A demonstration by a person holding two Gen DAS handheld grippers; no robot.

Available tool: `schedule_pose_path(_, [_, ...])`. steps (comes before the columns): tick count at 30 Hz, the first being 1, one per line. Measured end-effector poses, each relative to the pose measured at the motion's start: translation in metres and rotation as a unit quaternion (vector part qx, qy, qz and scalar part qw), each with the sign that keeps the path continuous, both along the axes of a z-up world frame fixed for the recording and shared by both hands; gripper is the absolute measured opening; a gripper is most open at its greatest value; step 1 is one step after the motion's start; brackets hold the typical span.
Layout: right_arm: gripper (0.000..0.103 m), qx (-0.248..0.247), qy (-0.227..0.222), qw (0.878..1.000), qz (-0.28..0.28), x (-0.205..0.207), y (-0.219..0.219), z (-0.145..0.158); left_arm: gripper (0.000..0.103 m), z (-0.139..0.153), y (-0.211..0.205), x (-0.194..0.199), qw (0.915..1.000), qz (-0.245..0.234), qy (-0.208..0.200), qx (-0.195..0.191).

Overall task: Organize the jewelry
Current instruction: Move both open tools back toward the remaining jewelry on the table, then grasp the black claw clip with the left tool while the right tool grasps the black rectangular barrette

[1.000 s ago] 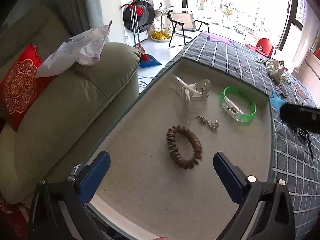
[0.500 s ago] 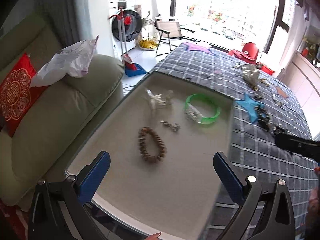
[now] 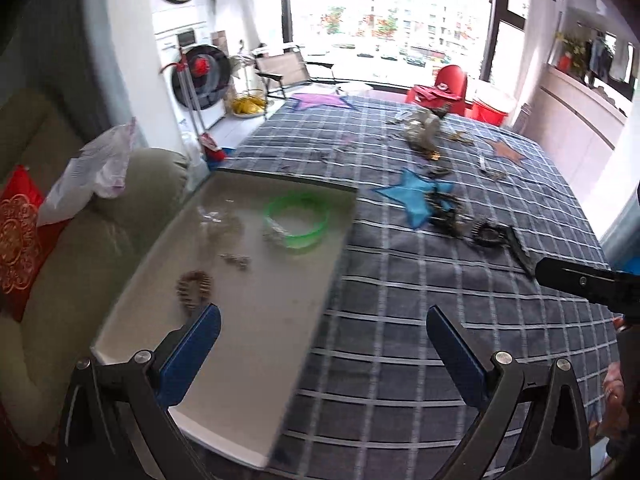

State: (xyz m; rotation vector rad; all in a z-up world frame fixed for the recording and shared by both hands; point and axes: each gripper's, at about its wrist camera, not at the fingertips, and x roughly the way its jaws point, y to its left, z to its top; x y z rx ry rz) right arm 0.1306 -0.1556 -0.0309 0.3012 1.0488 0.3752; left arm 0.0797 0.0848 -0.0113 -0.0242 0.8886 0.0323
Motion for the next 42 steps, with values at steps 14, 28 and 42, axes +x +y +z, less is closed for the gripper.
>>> schedule_pose_path(14, [0.103,-0.074,-0.010,0.995,-0.063,-0.003,-0.071,-0.015,0.103,-0.020,-0.065,0.032,0.9981,-0.050,0.026,-0.022])
schedule_pose_path(28, [0.103,-0.176,-0.017,0.984,-0.033,0.022,-0.059,-0.042,0.103,-0.054,-0.091,0.091,0.9964,-0.055,0.058,-0.029])
schedule_pose_path(42, [0.103,-0.241,-0.036,0.970,-0.002,0.047,-0.033,-0.062,0.083,-0.082,-0.096,0.147,0.9948,-0.046,0.081,-0.042])
